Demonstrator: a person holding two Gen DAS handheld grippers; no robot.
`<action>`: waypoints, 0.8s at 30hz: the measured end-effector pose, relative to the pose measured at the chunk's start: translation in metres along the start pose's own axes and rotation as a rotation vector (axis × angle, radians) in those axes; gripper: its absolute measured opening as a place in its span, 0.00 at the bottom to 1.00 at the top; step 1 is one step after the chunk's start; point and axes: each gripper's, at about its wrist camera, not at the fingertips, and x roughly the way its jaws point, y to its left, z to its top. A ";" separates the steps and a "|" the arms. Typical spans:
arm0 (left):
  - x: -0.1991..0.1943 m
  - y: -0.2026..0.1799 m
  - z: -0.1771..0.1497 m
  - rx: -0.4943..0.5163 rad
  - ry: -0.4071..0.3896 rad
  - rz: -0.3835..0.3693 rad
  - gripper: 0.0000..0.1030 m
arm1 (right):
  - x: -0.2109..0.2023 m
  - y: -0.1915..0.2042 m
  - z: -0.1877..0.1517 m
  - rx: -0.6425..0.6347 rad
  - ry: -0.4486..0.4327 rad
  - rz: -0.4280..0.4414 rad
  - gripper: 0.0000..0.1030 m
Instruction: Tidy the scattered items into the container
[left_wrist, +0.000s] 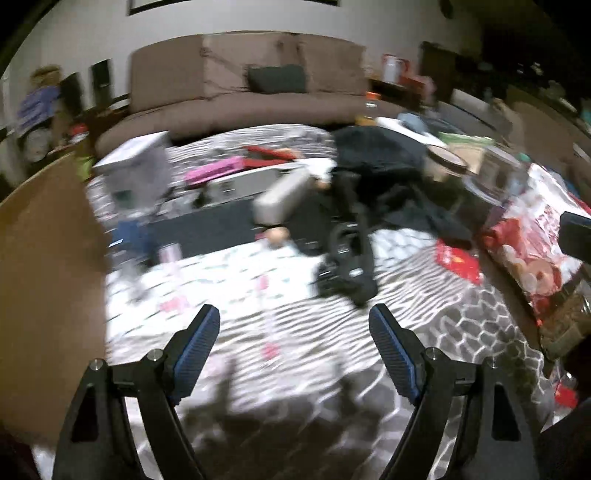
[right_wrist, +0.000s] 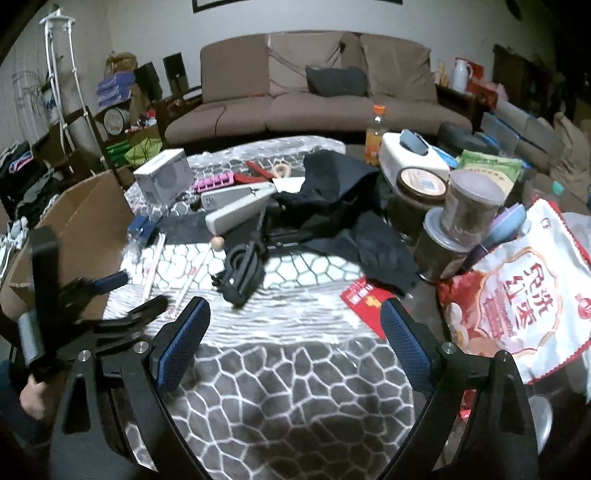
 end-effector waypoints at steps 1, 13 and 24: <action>0.009 -0.005 0.000 0.013 0.008 -0.019 0.81 | -0.001 -0.003 -0.001 0.002 0.008 0.000 0.90; 0.126 -0.024 0.030 -0.069 0.152 -0.045 0.62 | -0.004 -0.036 0.002 0.079 0.043 -0.005 0.90; 0.100 -0.031 0.029 -0.016 0.192 -0.066 0.58 | 0.014 -0.060 0.008 0.198 0.085 0.057 0.90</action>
